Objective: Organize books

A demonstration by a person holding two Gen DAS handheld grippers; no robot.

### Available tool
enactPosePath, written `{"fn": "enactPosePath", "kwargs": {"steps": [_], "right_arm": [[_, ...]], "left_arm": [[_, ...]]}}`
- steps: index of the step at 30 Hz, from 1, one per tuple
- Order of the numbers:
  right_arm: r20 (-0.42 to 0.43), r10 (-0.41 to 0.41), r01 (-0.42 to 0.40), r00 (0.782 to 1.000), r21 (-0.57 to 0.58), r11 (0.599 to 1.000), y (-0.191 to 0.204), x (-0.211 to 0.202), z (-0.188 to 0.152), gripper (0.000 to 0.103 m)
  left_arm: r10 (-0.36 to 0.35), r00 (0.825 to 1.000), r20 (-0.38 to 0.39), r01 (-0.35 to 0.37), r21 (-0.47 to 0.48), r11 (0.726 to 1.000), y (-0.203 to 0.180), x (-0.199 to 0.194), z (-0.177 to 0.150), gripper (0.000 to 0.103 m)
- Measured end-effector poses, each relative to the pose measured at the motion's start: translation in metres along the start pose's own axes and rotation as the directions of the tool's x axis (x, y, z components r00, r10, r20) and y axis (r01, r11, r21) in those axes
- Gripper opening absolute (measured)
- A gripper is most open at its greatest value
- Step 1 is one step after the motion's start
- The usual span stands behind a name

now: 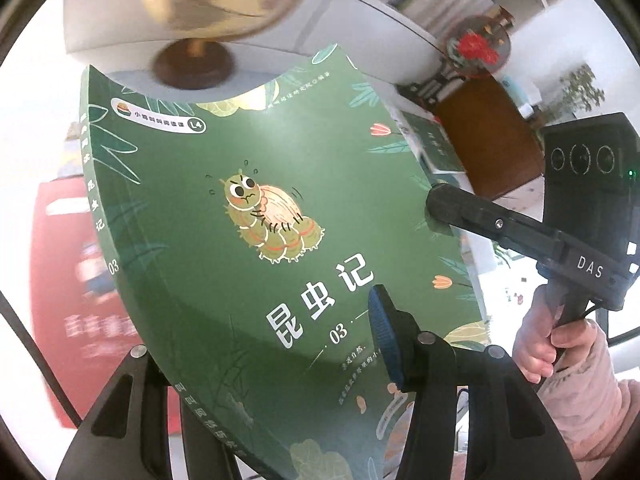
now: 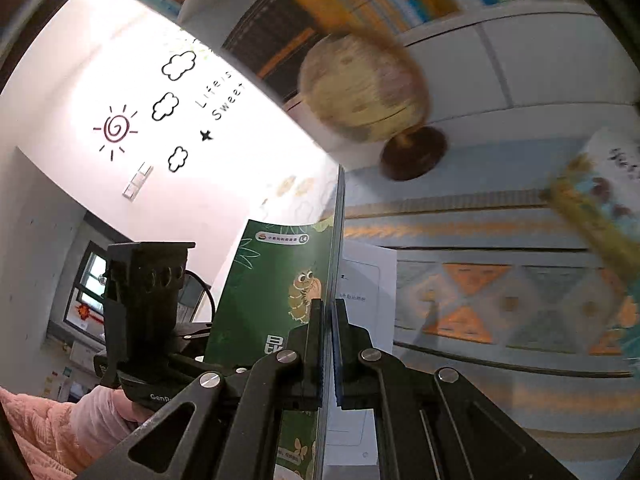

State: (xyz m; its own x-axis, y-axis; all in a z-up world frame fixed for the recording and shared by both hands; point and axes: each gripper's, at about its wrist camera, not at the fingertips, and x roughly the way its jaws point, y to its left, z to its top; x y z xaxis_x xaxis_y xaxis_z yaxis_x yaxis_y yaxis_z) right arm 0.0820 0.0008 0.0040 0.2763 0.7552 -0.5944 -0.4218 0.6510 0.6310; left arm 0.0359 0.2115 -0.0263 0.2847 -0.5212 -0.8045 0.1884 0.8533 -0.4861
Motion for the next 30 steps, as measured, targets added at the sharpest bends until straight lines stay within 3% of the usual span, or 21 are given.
{"fn": "enactPosePath", "kwargs": {"steps": [8,14,21,30], "right_arm": [[-0.043,0.053,-0.052,0.998,0.015,0.999,0.055,0.095,-0.025,0.004],[-0.032,0.021,-0.017,0.999,0.12,0.993,0.055,0.149,-0.041,0.004],[-0.035,-0.052,0.058,0.998,0.239,0.969,0.031,0.164,-0.05,0.004],[-0.059,-0.098,0.112,0.993,0.306,0.946,0.012,0.162,-0.057,0.005]], "left_arm": [[0.044,0.999,-0.021,-0.046,-0.108,0.993,0.084,-0.021,-0.027,0.049],[0.042,0.999,-0.009,-0.043,-0.244,0.969,0.148,-0.01,-0.026,0.049],[0.076,0.997,-0.022,-0.078,-0.209,0.975,0.157,-0.002,-0.001,0.049],[0.029,1.0,-0.012,-0.031,-0.213,0.977,0.174,-0.002,0.013,0.055]]}}
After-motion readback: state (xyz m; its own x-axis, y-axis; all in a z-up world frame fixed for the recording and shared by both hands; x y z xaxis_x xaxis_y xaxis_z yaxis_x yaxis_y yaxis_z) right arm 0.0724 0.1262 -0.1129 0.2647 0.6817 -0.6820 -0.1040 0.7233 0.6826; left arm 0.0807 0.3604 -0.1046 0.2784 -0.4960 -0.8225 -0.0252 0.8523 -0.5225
